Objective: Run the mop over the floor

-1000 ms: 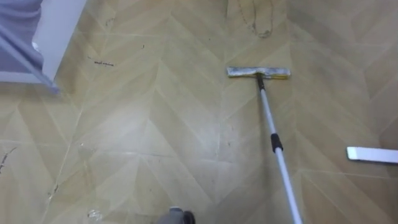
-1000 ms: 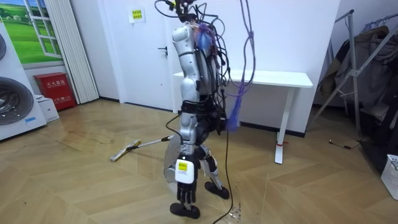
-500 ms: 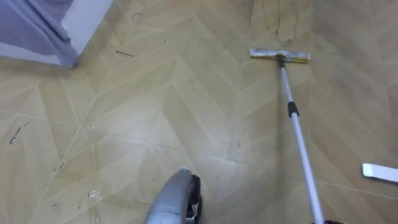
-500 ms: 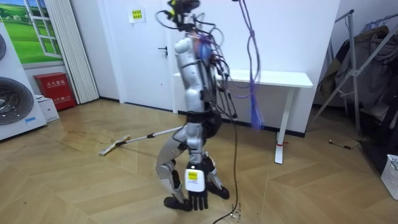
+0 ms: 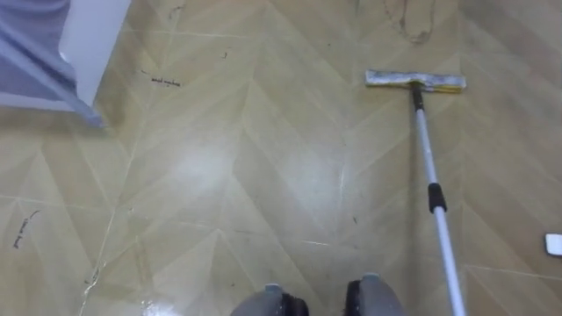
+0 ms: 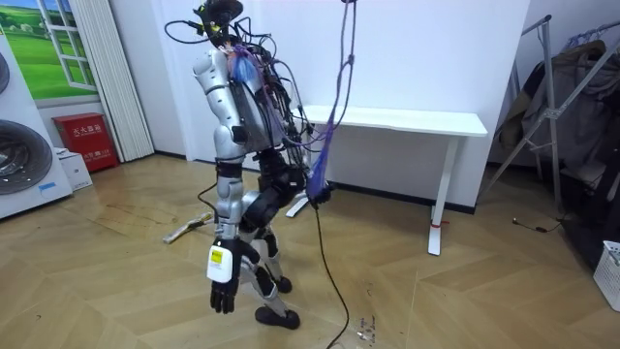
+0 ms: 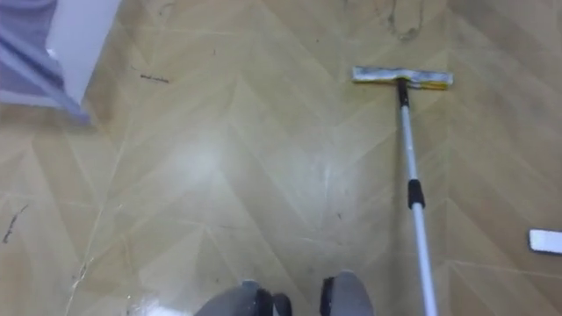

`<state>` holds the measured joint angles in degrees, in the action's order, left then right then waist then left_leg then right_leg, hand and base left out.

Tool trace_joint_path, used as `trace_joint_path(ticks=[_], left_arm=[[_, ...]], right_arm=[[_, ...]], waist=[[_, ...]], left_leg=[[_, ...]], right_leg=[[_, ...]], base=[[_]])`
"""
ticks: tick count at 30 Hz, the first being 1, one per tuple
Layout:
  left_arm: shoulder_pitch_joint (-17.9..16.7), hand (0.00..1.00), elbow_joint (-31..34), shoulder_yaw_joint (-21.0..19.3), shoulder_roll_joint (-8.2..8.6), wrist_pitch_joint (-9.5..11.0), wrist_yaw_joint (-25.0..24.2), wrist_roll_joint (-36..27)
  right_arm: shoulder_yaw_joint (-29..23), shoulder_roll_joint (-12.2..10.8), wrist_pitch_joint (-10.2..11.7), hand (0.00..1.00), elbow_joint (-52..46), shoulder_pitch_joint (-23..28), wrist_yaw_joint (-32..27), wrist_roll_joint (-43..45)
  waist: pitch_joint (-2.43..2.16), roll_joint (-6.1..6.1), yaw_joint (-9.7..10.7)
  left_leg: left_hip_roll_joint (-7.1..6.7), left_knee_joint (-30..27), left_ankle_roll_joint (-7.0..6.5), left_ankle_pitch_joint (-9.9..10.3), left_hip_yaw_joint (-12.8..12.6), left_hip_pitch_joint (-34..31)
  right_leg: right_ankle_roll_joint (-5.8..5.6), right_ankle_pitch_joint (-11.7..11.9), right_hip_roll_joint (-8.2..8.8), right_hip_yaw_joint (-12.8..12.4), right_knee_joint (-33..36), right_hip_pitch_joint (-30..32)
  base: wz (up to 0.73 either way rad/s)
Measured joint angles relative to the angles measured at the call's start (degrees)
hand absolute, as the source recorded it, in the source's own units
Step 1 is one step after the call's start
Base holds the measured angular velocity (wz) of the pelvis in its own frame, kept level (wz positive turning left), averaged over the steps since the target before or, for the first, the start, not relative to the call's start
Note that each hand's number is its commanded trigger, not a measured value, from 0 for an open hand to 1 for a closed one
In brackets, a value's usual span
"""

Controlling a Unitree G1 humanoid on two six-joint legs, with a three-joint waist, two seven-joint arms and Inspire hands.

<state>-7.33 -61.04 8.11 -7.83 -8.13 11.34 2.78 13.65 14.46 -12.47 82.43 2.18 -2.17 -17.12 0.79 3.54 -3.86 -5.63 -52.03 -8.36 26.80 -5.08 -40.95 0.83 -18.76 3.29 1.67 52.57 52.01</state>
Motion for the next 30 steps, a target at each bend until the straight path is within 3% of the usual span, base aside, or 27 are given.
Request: trace_joint_path(ticks=[2,3,4,5,6,8,9,10,11,12,14,16,17,18,19,20,21,22,23,25,27,28,29,30], left_arm=[[-0.27,0.00,-0.25,-0.08,0.11,-1.00,0.75,-0.36],[-0.26,0.00,-0.32,-0.14,0.05,-1.10,1.06,-0.67],[-0.27,0.00,-0.28,-0.07,-0.05,-1.18,1.98,-1.08],[-0.27,0.00,-0.11,0.38,-0.29,-1.50,2.79,-1.40],[-0.30,0.00,0.05,0.84,-0.51,-1.65,3.15,-1.71],[-0.79,0.00,1.29,1.85,-1.55,-1.55,3.73,-3.49],[-1.15,0.00,1.58,2.40,-1.83,-1.31,3.84,-3.85],[-1.81,0.00,2.27,2.75,-2.15,-1.20,3.85,-5.05],[-3.09,0.00,3.69,2.66,-2.26,-1.29,3.70,-5.19],[-3.85,0.00,4.23,2.60,-2.26,-1.31,3.51,-5.19],[-5.98,0.00,5.33,2.56,-2.27,-1.64,1.76,-4.79],[-6.50,0.00,5.43,1.66,-2.28,-1.97,0.26,-4.48],[-5.94,0.00,5.44,0.65,-2.18,-2.01,-0.38,-4.38],[-5.99,0.00,5.42,0.27,-2.05,-2.02,-0.52,-4.35],[-5.19,0.00,5.42,-0.07,-1.84,-1.98,-0.69,-4.35],[-4.43,0.00,5.40,-0.25,-1.82,-1.86,-0.67,-4.37],[-4.26,0.00,5.40,-0.40,-1.82,-1.65,-0.57,-4.38],[-4.26,0.00,5.42,-0.36,-1.76,-1.01,-0.51,-4.37],[-4.08,0.00,5.64,-0.32,-1.65,-0.37,-0.50,-4.37],[-3.68,0.00,6.01,-0.39,-1.34,0.50,-0.23,-4.41],[-2.73,0.00,5.85,-0.45,-0.95,0.86,-0.17,-4.29],[-2.39,0.00,5.87,-0.40,-0.62,0.91,-0.05,-4.33],[-2.42,0.00,5.85,0.16,-0.47,0.87,0.45,-4.32],[-2.41,0.00,5.84,0.20,-0.37,0.74,0.68,-4.28]], right_arm=[[-1.25,0.33,-1.46,1.00,-0.15,-2.85,-1.15,1.18],[-1.93,0.55,-2.03,1.00,0.20,-4.42,-1.41,1.89],[-2.04,1.30,-2.26,1.00,0.62,-7.53,-1.79,2.47],[-1.77,2.19,-2.01,1.00,0.62,-10.27,-2.09,2.34],[-1.64,2.64,-1.78,1.00,0.47,-11.62,-2.10,2.28],[-1.09,3.79,0.01,1.00,-0.16,-16.63,-1.40,0.49],[-1.09,4.02,0.66,1.00,-0.20,-17.84,-0.84,0.07],[-0.86,4.24,1.68,1.00,-0.18,-20.31,0.27,-0.91],[-0.84,4.12,3.18,1.00,-0.20,-21.84,1.25,-1.26],[-0.58,4.02,3.89,1.00,-0.24,-21.96,1.69,-1.66],[0.88,4.03,4.33,1.00,-0.19,-19.85,2.91,-4.71],[1.18,4.29,4.37,1.00,-0.23,-16.33,3.52,-7.00],[1.26,4.64,4.38,1.00,-0.09,-12.99,3.62,-7.50],[1.43,4.87,4.37,1.00,0.18,-11.05,3.61,-7.43],[1.60,5.25,4.10,1.00,0.78,-7.16,3.45,-7.22],[2.08,5.28,3.48,1.00,1.11,-3.43,3.05,-7.24],[2.14,5.25,2.90,1.00,1.35,-1.78,2.96,-7.35],[2.41,5.06,2.02,1.00,2.43,1.00,2.91,-7.26],[2.67,4.54,1.33,1.00,2.71,3.42,2.52,-7.27],[2.52,3.22,1.13,1.00,2.44,4.64,1.84,-7.31],[1.67,1.58,1.27,1.00,2.04,4.40,1.25,-7.36],[1.09,0.57,1.22,1.00,2.03,4.00,0.65,-7.37],[0.74,-0.10,1.04,1.00,2.03,2.98,0.24,-7.37],[0.71,-0.27,0.95,1.00,1.97,2.35,0.16,-7.33]], waist=[[0.28,-0.47,-1.27],[0.21,-0.37,-1.39],[0.67,-1.20,-1.55],[0.61,-1.82,-2.72],[0.65,-2.57,-3.57],[1.01,-5.02,-5.57],[0.81,-5.45,-5.93],[1.03,-6.09,-6.86],[1.20,-5.96,-7.84],[1.31,-6.14,-7.92],[1.28,-6.04,-7.88],[1.14,-5.39,-7.14],[0.78,-4.91,-6.38],[0.63,-4.68,-6.14],[0.46,-3.97,-5.59],[0.26,-3.66,-4.93],[0.12,-3.43,-4.30],[-0.20,-2.94,-2.79],[-0.86,-1.67,-1.96],[-1.16,0.19,-0.87],[-0.76,0.39,-0.12],[-0.54,0.49,-0.01],[-0.03,0.29,0.38],[0.10,0.29,0.44]], left_leg=[[0.88,-1.71,1.77,2.08,0.63,2.31],[1.27,-3.56,2.13,1.98,0.50,2.19],[2.44,-9.75,5.10,0.26,-0.19,0.21],[3.96,-17.80,8.01,-4.07,-0.79,-2.98],[4.48,-21.78,8.89,-7.00,-0.90,-4.87],[5.25,-32.75,10.08,-22.69,-0.62,-12.09],[5.26,-34.41,10.47,-24.52,-0.47,-13.76],[6.14,-36.51,9.84,-23.64,-0.16,-16.79],[7.19,-35.08,9.51,-21.21,0.06,-18.87],[7.20,-32.73,9.28,-20.07,0.09,-19.12],[6.87,-13.43,8.96,-17.37,0.50,-15.60],[6.72,-1.45,8.26,-15.57,0.55,-12.94],[6.31,0.94,5.88,-14.16,-0.27,-11.90],[5.76,1.43,4.83,-13.54,-0.76,-11.20],[4.76,1.79,2.82,-12.24,-1.99,-9.74],[2.86,1.86,1.48,-10.76,-2.50,-8.26],[1.91,1.65,0.90,-10.02,-2.77,-7.51],[0.71,0.78,-0.28,-8.26,-3.03,-6.44],[-0.06,0.63,-1.00,-6.83,-2.82,-5.12],[-0.11,1.29,-1.40,-5.34,-2.31,-3.64],[-0.17,2.97,-1.61,-5.04,-2.36,-2.59],[-0.19,4.06,-1.68,-5.00,-2.32,-1.52],[-0.25,5.15,-1.69,-4.99,-2.30,-0.30],[-0.24,5.71,-1.68,-4.99,-2.31,0.21]], right_leg=[[1.48,-0.77,-0.23,1.35,0.84,-3.17],[2.06,-1.30,-0.25,1.76,1.49,-3.52],[3.07,-2.90,-0.58,1.93,3.35,-3.95],[3.86,-4.85,-1.12,1.75,5.86,-4.22],[4.18,-5.83,-1.41,1.48,7.13,-4.25],[5.40,-8.67,-1.90,0.85,10.48,-4.84],[5.42,-9.02,-1.99,0.93,10.81,-4.90],[5.89,-9.67,-2.64,1.01,11.23,-5.29],[5.91,-10.43,-3.40,1.18,11.10,-6.39],[5.85,-10.95,-3.46,1.26,10.96,-7.25],[5.02,-13.11,-3.45,1.53,9.02,-11.55],[4.14,-14.79,-3.24,1.65,6.82,-14.21],[2.93,-15.56,-2.37,2.06,5.17,-15.73],[2.14,-15.68,-1.48,2.43,4.42,-16.58],[1.33,-15.98,0.32,2.85,3.59,-18.36],[0.26,-15.48,2.06,2.71,6.54,-18.71],[-1.05,-14.44,2.96,2.69,9.17,-18.12],[-2.18,-10.83,4.29,2.28,14.38,-16.80],[-2.56,-6.54,4.72,1.60,18.27,-15.20],[-2.85,-3.23,3.89,0.22,21.35,-12.57],[-3.34,-4.46,3.03,-0.73,19.88,-9.00],[-3.33,-4.97,2.46,-0.58,16.70,-7.12],[-3.27,-4.95,2.45,0.13,11.27,-5.92],[-3.09,-4.82,2.43,0.38,7.83,-5.55]], base=[[-0.02],[0.00],[-0.04],[-0.11],[-0.25],[-0.13],[-0.05],[-0.13],[-0.12],[0.06],[0.17],[0.25],[0.43],[0.47],[0.36],[0.32],[0.34],[0.33],[0.23],[-0.14],[-0.13],[0.00],[0.00],[-0.04]])
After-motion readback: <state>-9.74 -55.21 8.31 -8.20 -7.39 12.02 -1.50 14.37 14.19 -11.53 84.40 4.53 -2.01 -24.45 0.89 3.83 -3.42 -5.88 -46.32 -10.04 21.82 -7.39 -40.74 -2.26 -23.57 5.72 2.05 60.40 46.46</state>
